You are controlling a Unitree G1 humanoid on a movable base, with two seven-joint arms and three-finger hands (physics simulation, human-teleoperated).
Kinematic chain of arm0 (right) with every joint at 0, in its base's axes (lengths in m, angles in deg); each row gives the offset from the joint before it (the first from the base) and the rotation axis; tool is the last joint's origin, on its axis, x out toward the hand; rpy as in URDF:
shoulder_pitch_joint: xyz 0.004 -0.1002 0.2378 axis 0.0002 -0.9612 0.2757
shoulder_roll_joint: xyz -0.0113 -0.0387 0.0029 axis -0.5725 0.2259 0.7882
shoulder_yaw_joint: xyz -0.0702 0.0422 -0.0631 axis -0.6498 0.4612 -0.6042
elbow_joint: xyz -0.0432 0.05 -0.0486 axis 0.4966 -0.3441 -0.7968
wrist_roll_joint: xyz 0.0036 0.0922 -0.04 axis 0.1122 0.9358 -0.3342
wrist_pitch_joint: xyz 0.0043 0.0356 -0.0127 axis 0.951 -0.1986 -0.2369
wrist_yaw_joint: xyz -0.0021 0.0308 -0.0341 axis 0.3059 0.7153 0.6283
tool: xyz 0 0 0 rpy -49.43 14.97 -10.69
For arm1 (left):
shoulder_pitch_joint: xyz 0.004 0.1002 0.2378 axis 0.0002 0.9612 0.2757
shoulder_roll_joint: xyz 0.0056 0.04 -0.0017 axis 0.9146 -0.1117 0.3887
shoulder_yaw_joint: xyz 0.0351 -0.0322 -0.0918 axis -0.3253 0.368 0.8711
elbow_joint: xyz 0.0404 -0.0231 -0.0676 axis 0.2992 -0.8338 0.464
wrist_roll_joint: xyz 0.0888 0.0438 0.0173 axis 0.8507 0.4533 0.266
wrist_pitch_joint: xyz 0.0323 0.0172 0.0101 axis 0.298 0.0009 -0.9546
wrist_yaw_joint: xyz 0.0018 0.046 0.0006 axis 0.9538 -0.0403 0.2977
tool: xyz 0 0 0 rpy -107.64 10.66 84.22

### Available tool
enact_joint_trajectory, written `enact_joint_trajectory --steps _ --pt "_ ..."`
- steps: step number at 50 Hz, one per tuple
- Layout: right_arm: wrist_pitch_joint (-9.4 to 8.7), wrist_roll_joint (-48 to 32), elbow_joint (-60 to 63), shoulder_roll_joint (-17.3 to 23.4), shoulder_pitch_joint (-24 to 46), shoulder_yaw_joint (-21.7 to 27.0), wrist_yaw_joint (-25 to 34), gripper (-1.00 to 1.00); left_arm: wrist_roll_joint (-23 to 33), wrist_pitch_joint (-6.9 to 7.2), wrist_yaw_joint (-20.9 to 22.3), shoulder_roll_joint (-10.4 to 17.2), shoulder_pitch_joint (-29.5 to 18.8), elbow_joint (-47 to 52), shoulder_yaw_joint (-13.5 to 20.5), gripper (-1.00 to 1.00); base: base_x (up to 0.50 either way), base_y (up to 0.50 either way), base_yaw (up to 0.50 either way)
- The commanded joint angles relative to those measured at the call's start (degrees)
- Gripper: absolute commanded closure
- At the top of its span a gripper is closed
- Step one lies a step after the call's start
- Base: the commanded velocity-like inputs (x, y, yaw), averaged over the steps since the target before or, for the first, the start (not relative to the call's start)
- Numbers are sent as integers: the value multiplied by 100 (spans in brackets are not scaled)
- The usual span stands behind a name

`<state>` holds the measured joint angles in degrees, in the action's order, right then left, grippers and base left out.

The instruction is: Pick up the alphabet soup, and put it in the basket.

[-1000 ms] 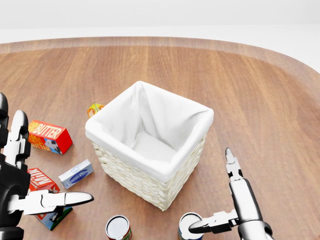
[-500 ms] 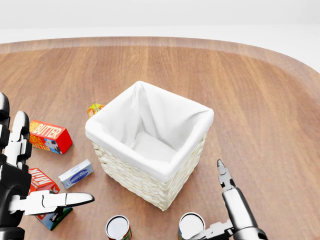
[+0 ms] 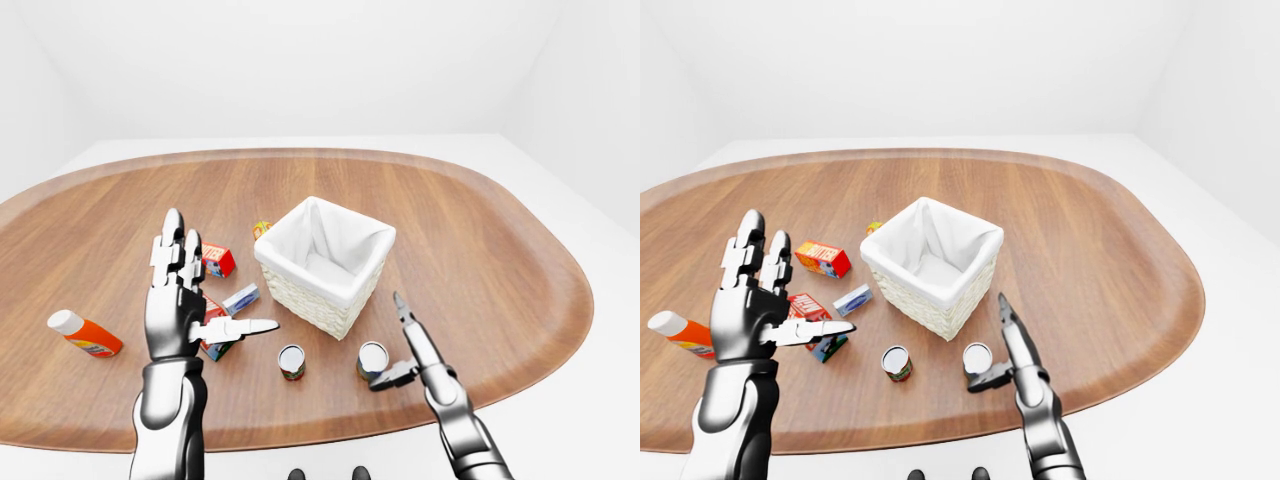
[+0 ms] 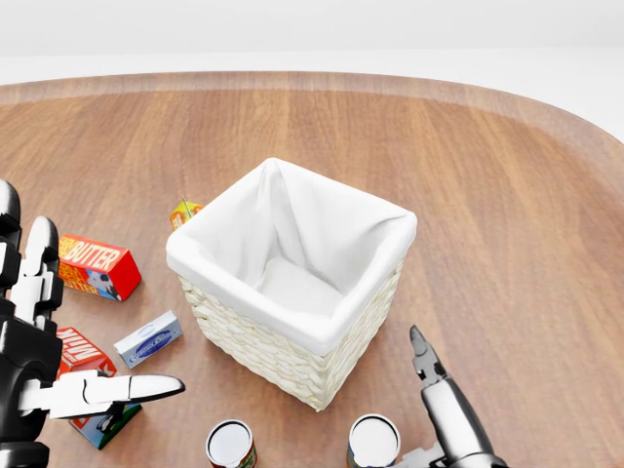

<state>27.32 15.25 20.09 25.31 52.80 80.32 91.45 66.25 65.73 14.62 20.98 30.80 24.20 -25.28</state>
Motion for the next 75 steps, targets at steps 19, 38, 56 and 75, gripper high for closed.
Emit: enact_joint_trajectory --steps 19,38,56,75 --pt "425 -328 -692 -5 56 -164 -105 -100 15 0 13 5 -8 -85 -12 -100 0 0 0" --pt "727 -454 -1304 -28 197 -255 -263 -100 31 0 2 -2 6 -45 -38 -100 0 0 0" --pt "727 -483 -1690 -38 314 -286 -369 -100 35 0 4 -2 13 -48 -47 -100 0 0 0" --pt "727 -490 -1841 -37 362 -297 -292 -100 49 0 16 5 7 -113 -51 -100 0 0 0"
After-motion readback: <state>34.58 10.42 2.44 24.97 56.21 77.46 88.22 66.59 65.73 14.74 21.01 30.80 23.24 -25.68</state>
